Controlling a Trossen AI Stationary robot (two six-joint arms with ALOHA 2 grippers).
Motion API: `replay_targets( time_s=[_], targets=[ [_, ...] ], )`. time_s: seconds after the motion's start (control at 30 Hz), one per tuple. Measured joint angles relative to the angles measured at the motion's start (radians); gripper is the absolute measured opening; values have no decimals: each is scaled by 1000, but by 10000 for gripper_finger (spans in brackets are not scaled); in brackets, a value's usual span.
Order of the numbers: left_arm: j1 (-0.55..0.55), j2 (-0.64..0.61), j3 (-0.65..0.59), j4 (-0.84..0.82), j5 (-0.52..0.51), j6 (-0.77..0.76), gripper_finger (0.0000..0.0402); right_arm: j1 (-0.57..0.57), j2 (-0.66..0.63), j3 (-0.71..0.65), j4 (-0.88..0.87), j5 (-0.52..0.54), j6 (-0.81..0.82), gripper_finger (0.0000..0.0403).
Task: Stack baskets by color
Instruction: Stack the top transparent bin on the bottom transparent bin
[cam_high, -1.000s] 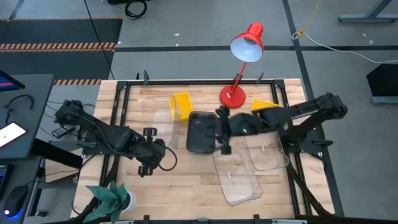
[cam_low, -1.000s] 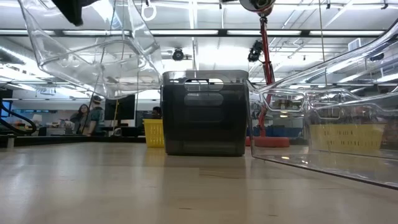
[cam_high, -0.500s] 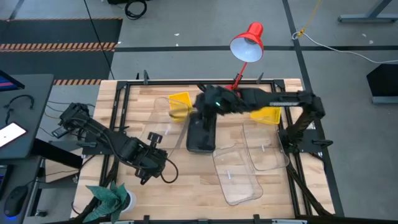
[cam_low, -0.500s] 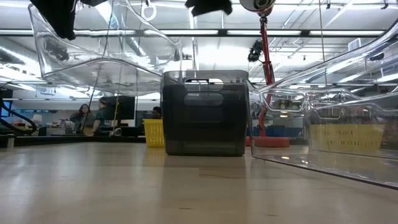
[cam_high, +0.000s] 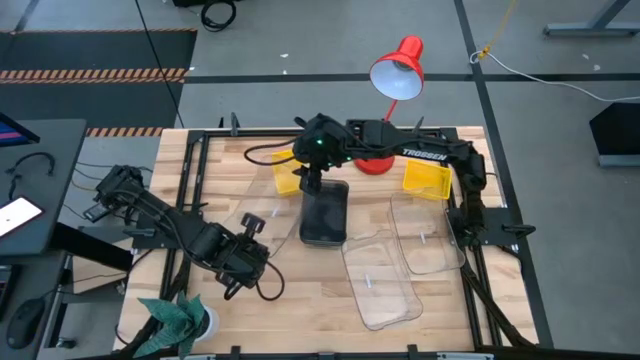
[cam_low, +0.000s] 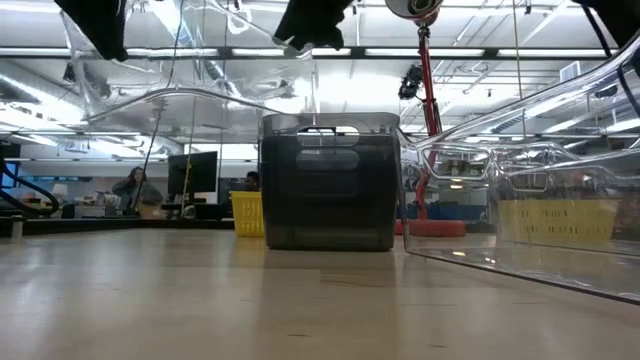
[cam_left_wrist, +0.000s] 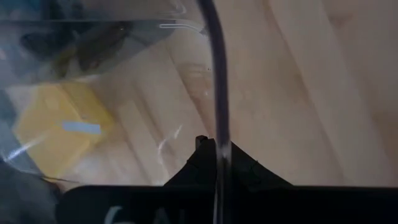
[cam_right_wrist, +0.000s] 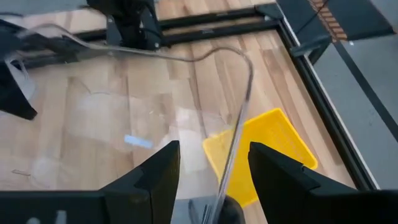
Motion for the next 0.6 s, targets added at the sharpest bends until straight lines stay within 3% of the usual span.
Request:
replay_targets(
  time_s=[0.43,0.6],
  targets=[
    [8,0,0,9,-154,195,7,14,-4,-1,-102,132,31,197],
    [12,0,0,18,-162,237,7,28,-4,-1,-135,191,53,197]
  ],
)
